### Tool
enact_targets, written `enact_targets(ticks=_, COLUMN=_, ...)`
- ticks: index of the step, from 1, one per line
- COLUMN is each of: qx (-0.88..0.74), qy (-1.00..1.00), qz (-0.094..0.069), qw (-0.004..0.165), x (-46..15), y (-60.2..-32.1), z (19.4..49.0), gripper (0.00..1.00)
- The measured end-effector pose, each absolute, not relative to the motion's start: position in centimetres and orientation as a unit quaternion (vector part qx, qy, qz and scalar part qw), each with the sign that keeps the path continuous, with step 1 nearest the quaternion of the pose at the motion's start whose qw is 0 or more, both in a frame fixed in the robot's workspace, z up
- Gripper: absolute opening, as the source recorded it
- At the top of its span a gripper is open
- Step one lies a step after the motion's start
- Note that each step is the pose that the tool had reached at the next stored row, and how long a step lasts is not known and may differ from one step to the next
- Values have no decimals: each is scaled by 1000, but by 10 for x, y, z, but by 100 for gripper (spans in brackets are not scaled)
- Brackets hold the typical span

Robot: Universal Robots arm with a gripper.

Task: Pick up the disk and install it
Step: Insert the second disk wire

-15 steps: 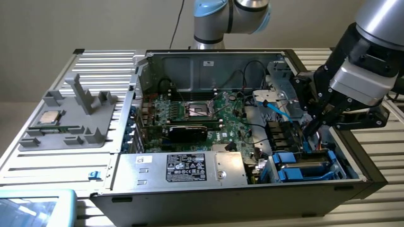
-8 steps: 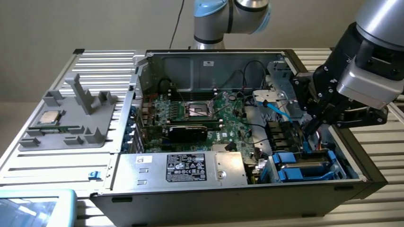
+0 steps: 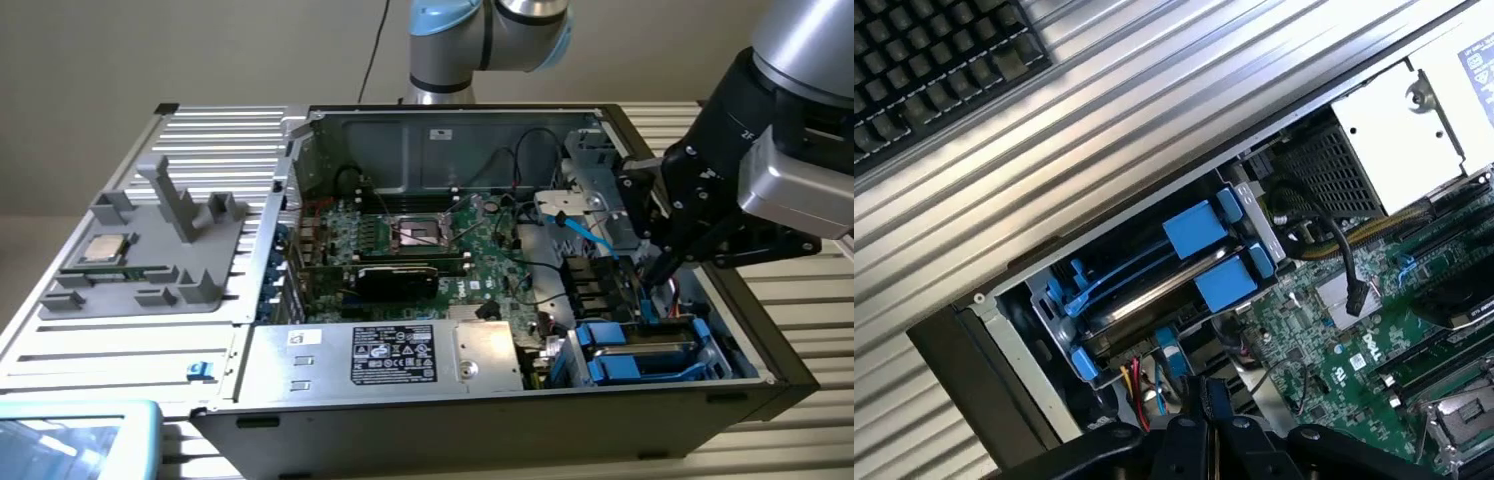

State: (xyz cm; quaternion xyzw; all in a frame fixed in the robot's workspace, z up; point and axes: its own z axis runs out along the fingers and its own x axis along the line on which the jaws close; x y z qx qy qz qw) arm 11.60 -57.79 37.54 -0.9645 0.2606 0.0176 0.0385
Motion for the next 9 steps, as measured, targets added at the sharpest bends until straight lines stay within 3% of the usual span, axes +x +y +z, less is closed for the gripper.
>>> enact_targets(ticks=9, qx=-983, qy=180, qz=19, qw=37, x=116, y=-578, z=375, gripper=11)
